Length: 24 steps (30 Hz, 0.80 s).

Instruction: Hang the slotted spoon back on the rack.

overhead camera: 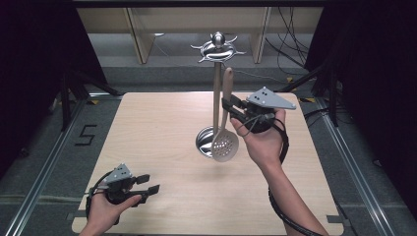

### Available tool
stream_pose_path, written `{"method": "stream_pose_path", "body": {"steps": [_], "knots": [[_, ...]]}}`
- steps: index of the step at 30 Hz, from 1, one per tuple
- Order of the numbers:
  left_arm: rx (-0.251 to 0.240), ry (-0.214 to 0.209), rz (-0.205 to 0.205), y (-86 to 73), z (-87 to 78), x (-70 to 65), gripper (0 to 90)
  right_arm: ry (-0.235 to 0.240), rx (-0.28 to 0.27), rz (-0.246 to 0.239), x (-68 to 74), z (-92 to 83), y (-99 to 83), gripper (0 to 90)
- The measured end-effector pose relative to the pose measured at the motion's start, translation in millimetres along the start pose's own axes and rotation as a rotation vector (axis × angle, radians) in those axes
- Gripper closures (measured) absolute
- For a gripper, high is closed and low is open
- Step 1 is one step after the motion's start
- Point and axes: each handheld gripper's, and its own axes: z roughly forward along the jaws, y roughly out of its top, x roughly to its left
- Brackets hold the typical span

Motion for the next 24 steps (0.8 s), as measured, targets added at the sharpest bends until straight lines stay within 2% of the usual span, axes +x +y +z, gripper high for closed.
{"method": "stream_pose_path", "body": {"steps": [7, 10, 24], "knots": [[-0.002, 0.001, -0.007, -0.2, -0.1, -0.4, 38.8, -0.015, -0.014, -0.007, 0.4, 2.5, 3.9, 72.3], [-0.002, 0.000, -0.006, 0.0, 0.0, -0.5, 38.8, -0.016, 0.011, 0.002, 0.9, 3.2, 5.7, 72.3], [-0.004, -0.001, -0.007, -0.1, -0.2, -0.3, 38.8, -0.027, 0.030, -0.003, -0.1, 9.6, 11.8, 72.2]]}}
